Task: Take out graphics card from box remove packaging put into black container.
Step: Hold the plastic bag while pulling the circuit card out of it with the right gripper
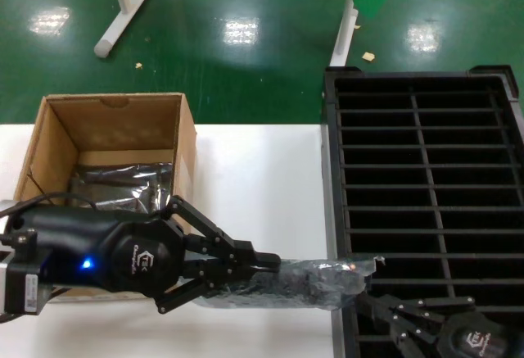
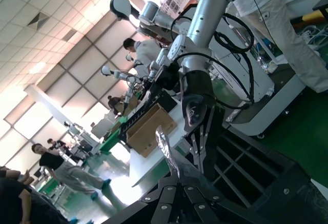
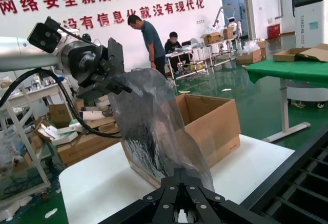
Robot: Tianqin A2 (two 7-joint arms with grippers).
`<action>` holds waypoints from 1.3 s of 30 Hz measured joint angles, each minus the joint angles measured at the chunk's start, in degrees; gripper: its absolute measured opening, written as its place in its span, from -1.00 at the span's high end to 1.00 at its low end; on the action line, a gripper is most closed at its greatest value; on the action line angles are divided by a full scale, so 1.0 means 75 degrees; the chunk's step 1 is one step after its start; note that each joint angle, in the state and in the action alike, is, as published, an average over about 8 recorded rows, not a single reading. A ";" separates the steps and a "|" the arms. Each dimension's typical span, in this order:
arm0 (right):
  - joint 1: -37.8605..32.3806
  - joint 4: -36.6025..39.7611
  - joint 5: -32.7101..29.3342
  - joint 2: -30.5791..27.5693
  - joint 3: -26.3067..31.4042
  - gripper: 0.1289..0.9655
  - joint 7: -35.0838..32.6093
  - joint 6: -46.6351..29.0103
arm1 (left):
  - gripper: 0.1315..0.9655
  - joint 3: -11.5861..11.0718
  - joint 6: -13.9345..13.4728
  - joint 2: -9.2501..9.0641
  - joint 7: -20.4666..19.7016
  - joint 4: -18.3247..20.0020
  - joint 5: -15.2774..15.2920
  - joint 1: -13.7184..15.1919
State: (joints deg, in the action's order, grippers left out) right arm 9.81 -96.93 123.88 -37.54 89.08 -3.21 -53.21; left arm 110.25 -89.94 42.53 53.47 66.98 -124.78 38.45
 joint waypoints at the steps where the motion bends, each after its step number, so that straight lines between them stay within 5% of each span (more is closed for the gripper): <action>1: -0.0005 0.0004 -0.0009 0.0003 0.0014 0.96 -0.0002 0.0008 | 0.98 0.0016 0.0000 -0.0011 -0.0005 -0.0001 -0.0005 0.0010; 25: -0.0325 0.0231 -0.0054 -0.0183 -0.0073 0.96 0.0030 0.0116 | 0.98 0.0269 0.0000 0.0245 0.0128 -0.0107 -0.0272 -0.0012; 39: -0.0058 0.0029 0.0034 -0.0184 -0.0094 0.96 0.0037 0.0037 | 0.98 0.0176 0.0002 -0.0216 0.0085 -0.0240 -0.0005 -0.0001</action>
State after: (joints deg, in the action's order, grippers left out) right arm 9.38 -96.71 124.13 -38.92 88.38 -2.93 -52.94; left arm 111.58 -89.92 40.91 54.11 65.18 -124.81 38.45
